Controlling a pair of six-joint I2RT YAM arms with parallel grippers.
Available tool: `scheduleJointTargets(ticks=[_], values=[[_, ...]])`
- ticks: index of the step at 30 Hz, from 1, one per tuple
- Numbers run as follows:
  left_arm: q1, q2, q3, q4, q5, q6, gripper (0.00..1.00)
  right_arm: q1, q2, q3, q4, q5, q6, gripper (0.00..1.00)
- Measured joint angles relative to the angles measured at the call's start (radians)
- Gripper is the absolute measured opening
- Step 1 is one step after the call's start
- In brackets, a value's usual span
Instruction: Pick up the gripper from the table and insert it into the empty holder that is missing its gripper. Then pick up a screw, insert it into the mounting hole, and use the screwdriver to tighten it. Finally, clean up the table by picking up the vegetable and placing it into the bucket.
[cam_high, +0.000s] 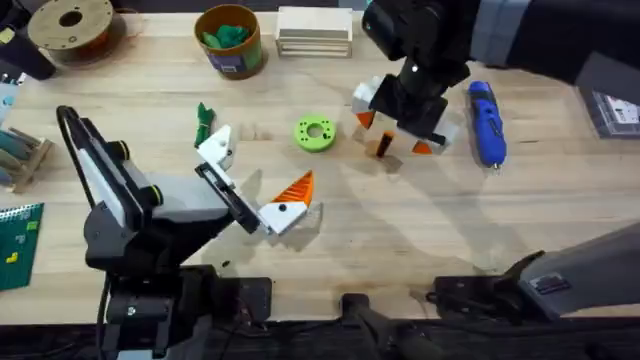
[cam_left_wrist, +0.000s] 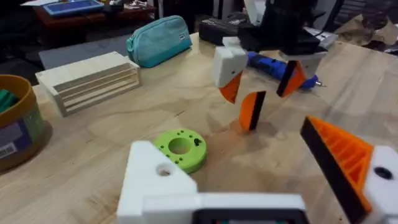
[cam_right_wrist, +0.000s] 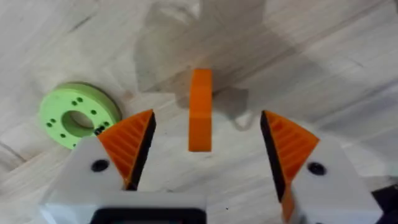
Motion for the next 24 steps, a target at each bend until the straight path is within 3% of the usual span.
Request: scheduleJointTargets(ticks=[24], values=[[0.000,0.000,0.000,0.000,0.000,0.000,0.985,0.000,0.025,0.000,0.012,0.003,0.000,0.924]])
